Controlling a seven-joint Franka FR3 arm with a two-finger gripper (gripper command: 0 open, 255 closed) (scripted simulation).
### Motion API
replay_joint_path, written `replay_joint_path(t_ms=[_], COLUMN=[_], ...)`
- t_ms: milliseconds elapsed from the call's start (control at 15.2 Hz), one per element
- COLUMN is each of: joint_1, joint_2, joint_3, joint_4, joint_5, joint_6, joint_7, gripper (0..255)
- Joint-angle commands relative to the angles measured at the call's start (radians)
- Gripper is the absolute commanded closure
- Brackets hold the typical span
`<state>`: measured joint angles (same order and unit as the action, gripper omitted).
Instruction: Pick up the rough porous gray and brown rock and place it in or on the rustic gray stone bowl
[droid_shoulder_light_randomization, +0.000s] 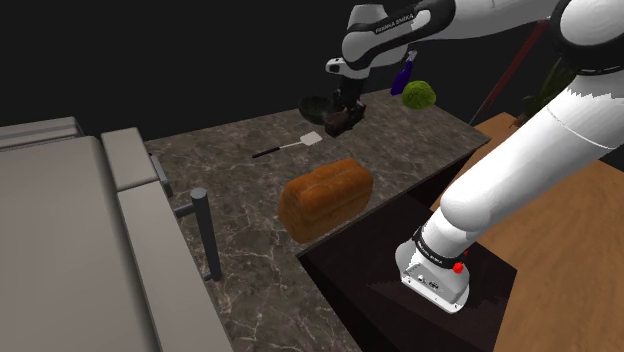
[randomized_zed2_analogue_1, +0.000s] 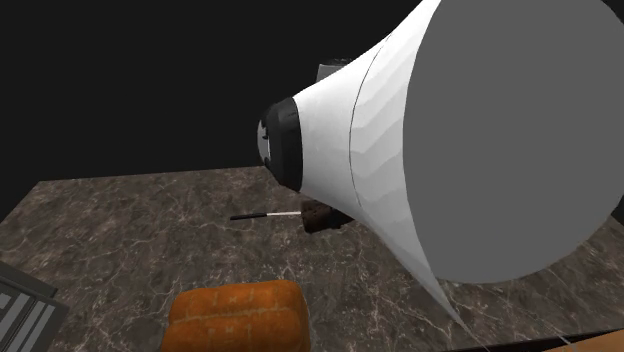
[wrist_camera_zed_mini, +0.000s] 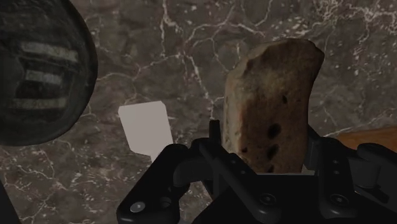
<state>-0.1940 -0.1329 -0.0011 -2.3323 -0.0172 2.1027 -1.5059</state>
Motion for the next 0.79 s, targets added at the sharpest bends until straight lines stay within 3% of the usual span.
replay_joint_path(t_ms=[0, 198, 726], joint_1=[-0.001, 0.000, -0.027], joint_2=[-0.014, -0.029, 0.269], joint_3=[-0.001, -0.001, -0.029], joint_4=[0.016, 0.035, 0.395], joint_5=[0.000, 0.000, 0.000], joint_6=[-0.030, -0.064, -0.125], joint_7=[-0.002, -0.002, -0.057], gripper=[255, 255, 255])
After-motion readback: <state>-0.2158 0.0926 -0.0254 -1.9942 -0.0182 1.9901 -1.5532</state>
